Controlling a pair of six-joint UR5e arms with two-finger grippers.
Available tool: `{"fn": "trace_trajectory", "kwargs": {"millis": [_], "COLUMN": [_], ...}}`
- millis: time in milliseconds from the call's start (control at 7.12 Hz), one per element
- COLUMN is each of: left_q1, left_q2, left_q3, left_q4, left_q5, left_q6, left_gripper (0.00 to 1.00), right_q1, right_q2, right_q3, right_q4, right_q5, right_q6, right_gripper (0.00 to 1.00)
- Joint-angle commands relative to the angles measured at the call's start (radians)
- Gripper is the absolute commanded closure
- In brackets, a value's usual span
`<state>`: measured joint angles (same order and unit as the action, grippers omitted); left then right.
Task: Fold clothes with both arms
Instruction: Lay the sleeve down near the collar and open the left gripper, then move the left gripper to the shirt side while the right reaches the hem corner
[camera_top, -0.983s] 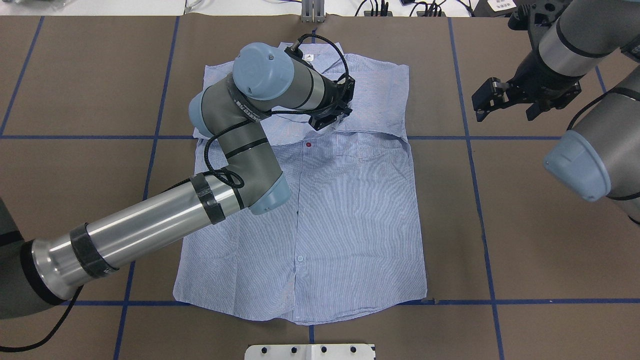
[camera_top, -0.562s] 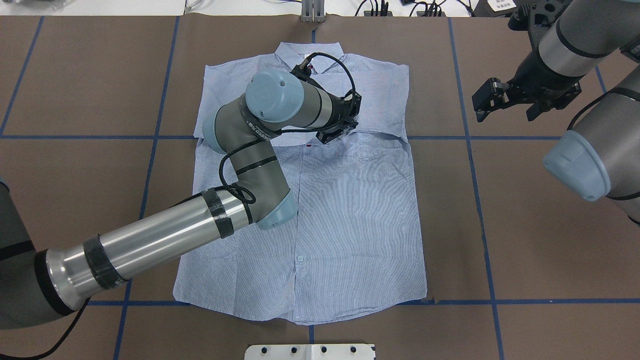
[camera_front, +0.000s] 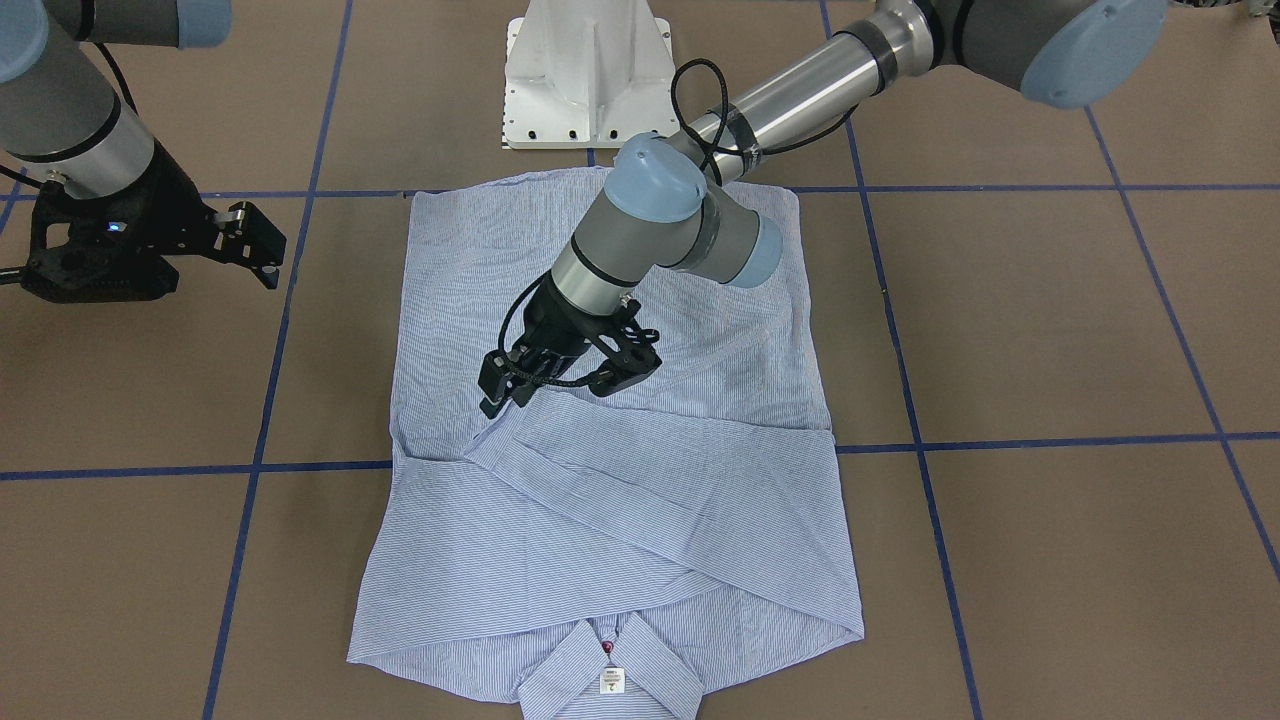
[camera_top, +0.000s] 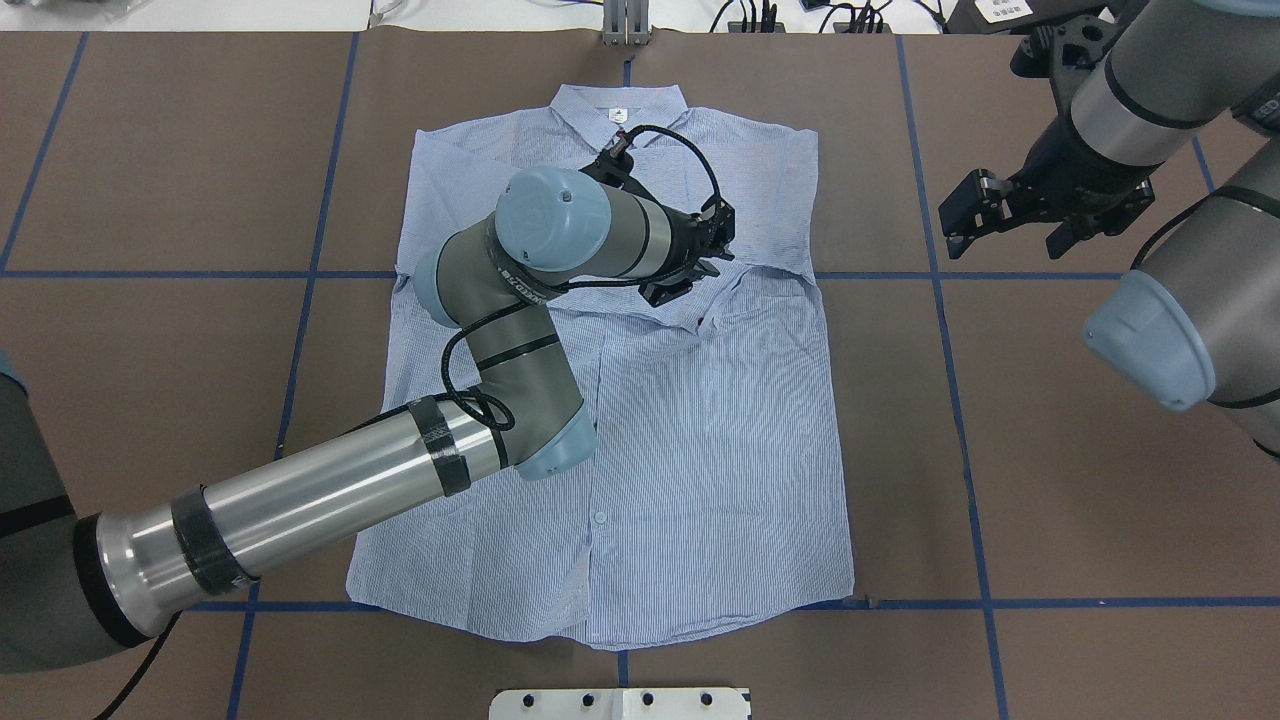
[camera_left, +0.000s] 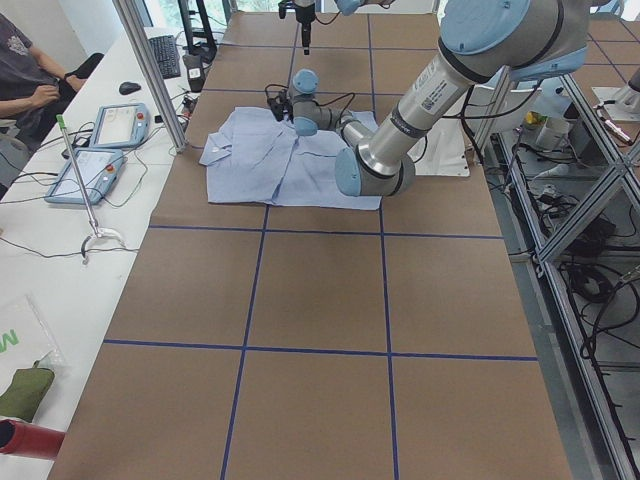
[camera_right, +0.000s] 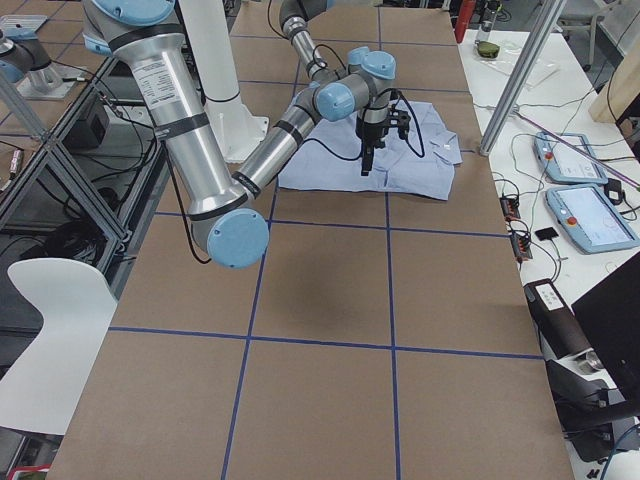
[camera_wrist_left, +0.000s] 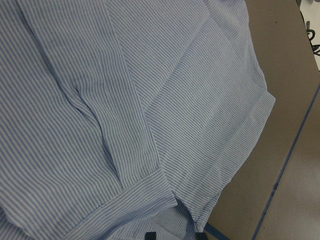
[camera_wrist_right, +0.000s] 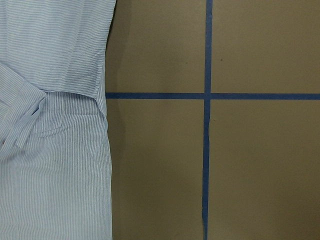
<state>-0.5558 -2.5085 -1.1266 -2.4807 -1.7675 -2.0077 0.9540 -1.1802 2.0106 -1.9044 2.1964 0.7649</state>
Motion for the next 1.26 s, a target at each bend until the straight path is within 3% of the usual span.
{"fn": "trace_trajectory", "kwargs": {"millis": [0, 421, 562, 702, 983, 1123], "left_q1": [-0.009, -0.053, -0.085, -0.099, -0.133, -0.134], "left_q2": [0.148, 0.426, 0.453, 0.517, 0.554, 0.554], "left_q3": [-0.178, -0.529, -0.621, -0.725, -0.762, -0.777], "left_q4": [0.014, 0.159, 0.254, 0.329, 0.338, 0.338], "left_q5": [-0.006, -0.021, -0.062, -0.067, -0.066, -0.064], "left_q6": [0.116, 0.259, 0.327, 0.384, 0.402, 0.402], "left_gripper": [0.00, 0.00, 0.00, 0.00, 0.00, 0.00], "right_q1": [-0.038, -0.199, -0.265, -0.359, -0.537, -0.596], "right_q2": [-0.002, -0.034, -0.038, -0.045, -0.079, -0.154], "right_q3": [0.007, 0.049, 0.075, 0.104, 0.111, 0.114], "right_q4": [0.019, 0.180, 0.183, 0.183, 0.203, 0.332], "right_q5": [-0.013, -0.124, -0.144, -0.220, -0.362, -0.391], "right_q6": [0.010, 0.264, 0.322, 0.377, 0.497, 0.581], "right_gripper": [0.00, 0.00, 0.00, 0.00, 0.00, 0.00]}}
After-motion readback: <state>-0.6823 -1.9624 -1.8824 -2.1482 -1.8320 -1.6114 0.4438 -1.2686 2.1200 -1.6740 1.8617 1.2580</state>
